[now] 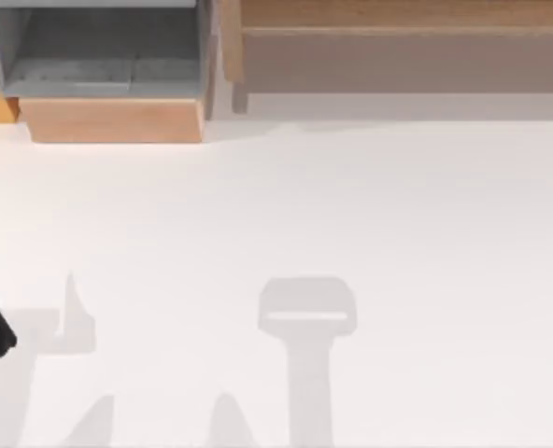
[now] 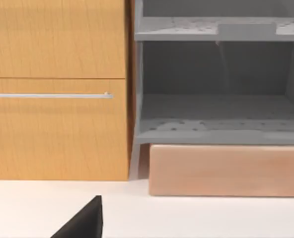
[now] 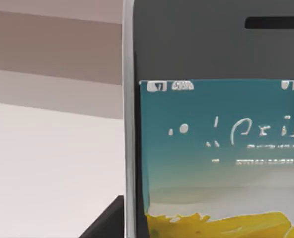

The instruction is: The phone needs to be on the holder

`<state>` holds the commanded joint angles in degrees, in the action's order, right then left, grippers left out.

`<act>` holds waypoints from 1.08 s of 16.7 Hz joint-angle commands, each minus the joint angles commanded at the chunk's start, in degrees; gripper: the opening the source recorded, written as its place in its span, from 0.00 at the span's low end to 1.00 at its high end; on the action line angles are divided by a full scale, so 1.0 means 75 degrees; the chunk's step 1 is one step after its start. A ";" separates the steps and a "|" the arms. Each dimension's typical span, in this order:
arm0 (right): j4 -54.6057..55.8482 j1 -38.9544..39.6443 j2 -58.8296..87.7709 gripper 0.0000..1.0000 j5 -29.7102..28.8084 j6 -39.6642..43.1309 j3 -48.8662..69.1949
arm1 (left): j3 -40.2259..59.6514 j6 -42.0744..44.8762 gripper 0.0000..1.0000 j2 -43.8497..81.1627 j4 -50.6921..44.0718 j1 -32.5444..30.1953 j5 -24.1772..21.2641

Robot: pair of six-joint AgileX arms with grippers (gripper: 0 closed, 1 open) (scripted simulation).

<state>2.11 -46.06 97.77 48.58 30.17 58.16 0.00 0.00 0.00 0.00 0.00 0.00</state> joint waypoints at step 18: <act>0.0000 0.0000 0.0000 1.00 0.0000 0.0000 0.0000 | 0.0000 0.0000 1.00 0.0000 0.0000 0.0000 0.0000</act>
<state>2.11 -46.06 97.77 48.58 30.17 58.16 0.00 0.00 0.00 0.00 0.00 0.00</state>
